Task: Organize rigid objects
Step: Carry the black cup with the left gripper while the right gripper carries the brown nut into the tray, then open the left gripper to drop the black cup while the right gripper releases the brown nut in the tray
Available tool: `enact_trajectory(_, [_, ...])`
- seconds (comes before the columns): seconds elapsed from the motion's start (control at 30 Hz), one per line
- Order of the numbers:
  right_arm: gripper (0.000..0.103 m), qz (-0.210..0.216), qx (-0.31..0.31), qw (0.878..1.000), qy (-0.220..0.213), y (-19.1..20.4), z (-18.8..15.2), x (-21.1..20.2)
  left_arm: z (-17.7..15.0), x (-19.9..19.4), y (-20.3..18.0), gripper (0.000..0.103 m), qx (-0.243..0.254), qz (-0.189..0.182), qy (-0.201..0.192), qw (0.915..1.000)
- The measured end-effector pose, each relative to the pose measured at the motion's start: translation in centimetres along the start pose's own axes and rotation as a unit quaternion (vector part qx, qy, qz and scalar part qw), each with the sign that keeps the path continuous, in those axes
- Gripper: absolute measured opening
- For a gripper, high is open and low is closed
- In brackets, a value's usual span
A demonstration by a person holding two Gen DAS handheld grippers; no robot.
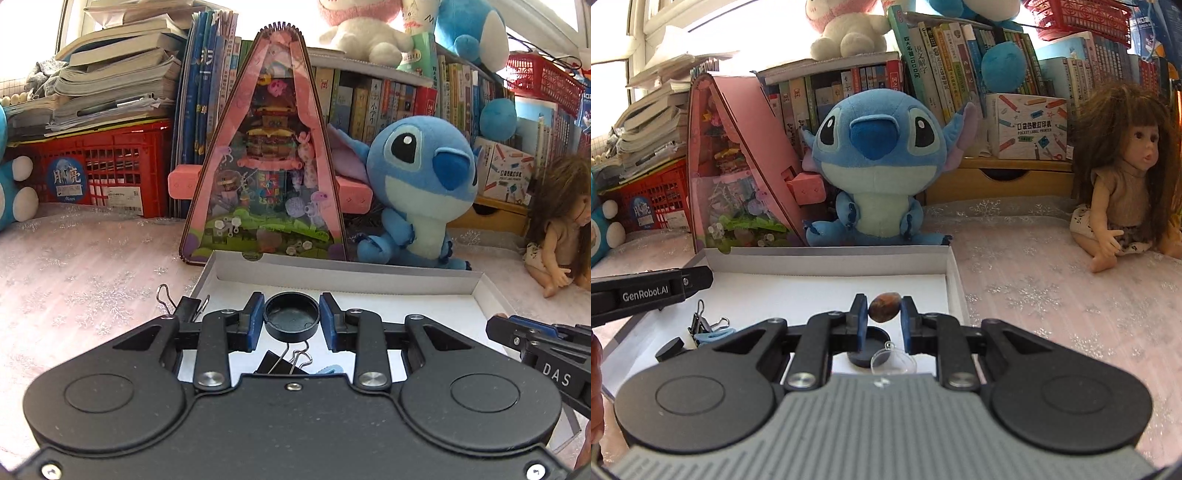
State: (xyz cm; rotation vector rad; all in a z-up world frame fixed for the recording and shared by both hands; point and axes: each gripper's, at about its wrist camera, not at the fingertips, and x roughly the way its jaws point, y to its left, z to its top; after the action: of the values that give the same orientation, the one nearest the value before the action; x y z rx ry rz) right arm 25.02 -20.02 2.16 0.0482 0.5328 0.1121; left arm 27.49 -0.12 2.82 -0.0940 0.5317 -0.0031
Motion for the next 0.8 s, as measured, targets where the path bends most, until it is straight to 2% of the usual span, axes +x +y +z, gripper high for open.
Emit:
enact_trajectory(0.27, [0.023, -0.003, -0.005, 1.0, 0.019, 0.3, -0.3, 1.8, -0.5, 1.1, -0.4, 0.03, 0.008, 0.001, 0.011, 0.9999])
enact_trajectory(0.53, [0.023, -0.002, -0.004, 1.0, 0.029, 0.2, -0.6, 2.4, -0.9, 1.1, -1.0, 0.03, 0.029, 0.001, 0.001, 0.9996])
enact_trajectory(0.8, [0.023, 0.003, -0.001, 0.999, 0.039, 0.1, -0.5, 2.8, -0.7, 1.5, -0.7, 0.03, 0.017, -0.005, 0.018, 0.9997])
